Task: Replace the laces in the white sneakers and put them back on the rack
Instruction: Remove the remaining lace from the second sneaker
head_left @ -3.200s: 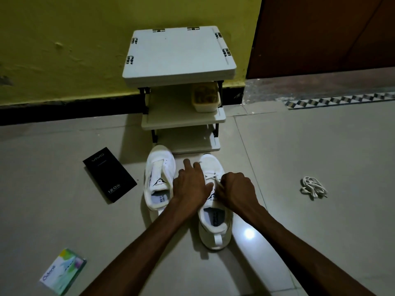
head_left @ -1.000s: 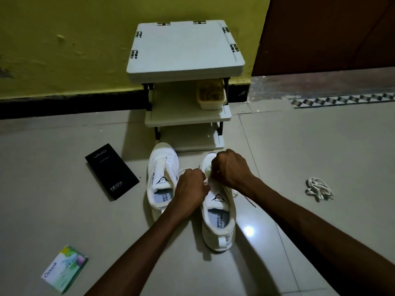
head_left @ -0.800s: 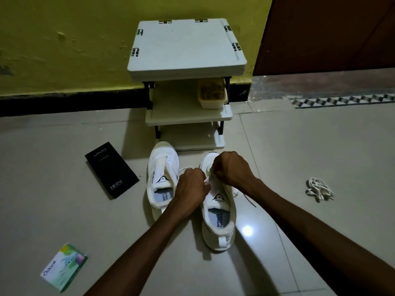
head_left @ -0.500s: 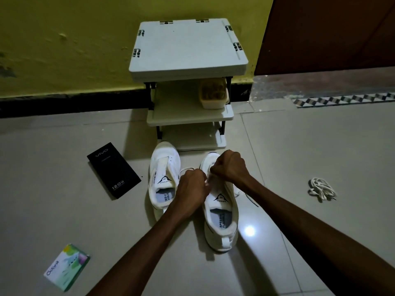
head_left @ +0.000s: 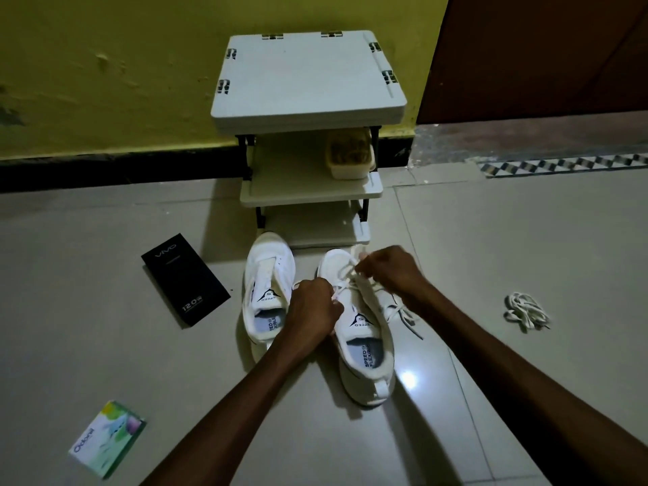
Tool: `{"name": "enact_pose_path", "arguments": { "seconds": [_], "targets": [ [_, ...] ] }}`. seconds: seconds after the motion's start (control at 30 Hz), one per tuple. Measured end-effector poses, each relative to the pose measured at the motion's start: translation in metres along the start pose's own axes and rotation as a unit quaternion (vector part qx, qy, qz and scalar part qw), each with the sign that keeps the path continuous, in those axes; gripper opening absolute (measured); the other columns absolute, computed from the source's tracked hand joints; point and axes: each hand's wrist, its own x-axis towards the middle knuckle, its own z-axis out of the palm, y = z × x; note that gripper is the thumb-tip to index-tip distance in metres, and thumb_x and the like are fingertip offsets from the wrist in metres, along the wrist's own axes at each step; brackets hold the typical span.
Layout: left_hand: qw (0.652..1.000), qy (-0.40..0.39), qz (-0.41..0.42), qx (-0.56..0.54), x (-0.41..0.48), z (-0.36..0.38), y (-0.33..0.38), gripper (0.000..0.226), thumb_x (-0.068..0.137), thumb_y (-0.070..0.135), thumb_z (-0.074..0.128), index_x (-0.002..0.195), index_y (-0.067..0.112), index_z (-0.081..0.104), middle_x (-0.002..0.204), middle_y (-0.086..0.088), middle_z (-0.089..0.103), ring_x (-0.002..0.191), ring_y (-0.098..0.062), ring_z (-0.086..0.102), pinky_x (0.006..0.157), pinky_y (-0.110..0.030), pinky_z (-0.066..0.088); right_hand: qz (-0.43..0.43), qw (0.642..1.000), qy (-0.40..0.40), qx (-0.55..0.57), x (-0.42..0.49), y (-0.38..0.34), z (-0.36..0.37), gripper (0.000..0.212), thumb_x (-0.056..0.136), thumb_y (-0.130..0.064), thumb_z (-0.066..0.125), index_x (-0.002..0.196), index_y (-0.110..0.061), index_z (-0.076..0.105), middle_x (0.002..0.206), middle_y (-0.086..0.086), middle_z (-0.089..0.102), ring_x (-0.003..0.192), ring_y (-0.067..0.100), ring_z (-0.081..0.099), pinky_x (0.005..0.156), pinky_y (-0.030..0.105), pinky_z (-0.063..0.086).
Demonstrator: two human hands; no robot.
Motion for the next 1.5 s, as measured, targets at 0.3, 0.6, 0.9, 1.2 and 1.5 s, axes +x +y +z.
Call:
{"name": "enact_pose_path", "arguments": {
  "seconds": [0.3,0.6,0.9,1.2,1.5],
  "targets": [
    [1.000,-0.005,0.015,0.002,0.000,-0.002,0.001,0.027,0.084,0.019,0.062,0.061,0.013,0.048,0.060,-0.005,0.049,0.071,-0.028,0.061,0.060,-0.029,0.034,-0.201,0.934,0.002,-0.294,-0.011,-0.007,0.025,0.020,0.082,-0.020,0.071,0.101,-0.023,0.075,0.106,0.003,0.065,0.096,0.023,0.061,0.075,0.030,0.047],
    [1.000,-0.014,0.020,-0.012,0.003,-0.002,0.000,0.016,0.083,0.015,0.061,0.075,0.002,0.066,0.069,-0.017,0.068,0.065,-0.032,0.067,0.069,-0.040,0.056,-0.310,0.850,-0.015,-0.425,-0.007,-0.017,0.028,0.025,0.083,-0.026,0.071,0.106,-0.020,0.073,0.107,0.007,0.066,0.099,0.025,0.058,0.080,0.036,0.051],
    [1.000,-0.016,0.020,0.003,0.002,-0.004,0.001,0.015,0.082,0.013,0.061,0.068,0.011,0.057,0.062,-0.009,0.058,0.068,-0.028,0.064,0.060,-0.031,0.044,-0.340,0.809,-0.024,-0.479,-0.012,-0.023,0.024,0.018,0.088,-0.019,0.065,0.102,-0.009,0.070,0.106,0.011,0.064,0.098,0.027,0.061,0.079,0.036,0.048],
    [1.000,-0.015,0.006,-0.009,0.002,-0.005,0.001,0.033,0.082,0.014,0.062,0.056,0.013,0.041,0.056,-0.008,0.047,0.062,-0.032,0.059,0.055,-0.028,0.035,-0.284,0.823,0.056,-0.488,-0.003,-0.039,-0.004,0.035,0.086,-0.020,0.063,0.117,-0.003,0.058,0.116,0.016,0.060,0.105,0.029,0.055,0.084,0.037,0.047],
    [1.000,-0.021,0.007,-0.009,0.000,-0.002,0.001,0.031,0.075,0.014,0.062,0.051,0.014,0.041,0.054,-0.011,0.047,0.062,-0.033,0.058,0.053,-0.029,0.030,0.049,0.906,0.017,0.420,-0.006,-0.058,-0.038,0.016,0.094,-0.006,0.040,0.091,-0.014,0.053,0.094,0.006,0.067,0.082,0.018,0.062,0.075,0.035,0.049]
  ]
}}
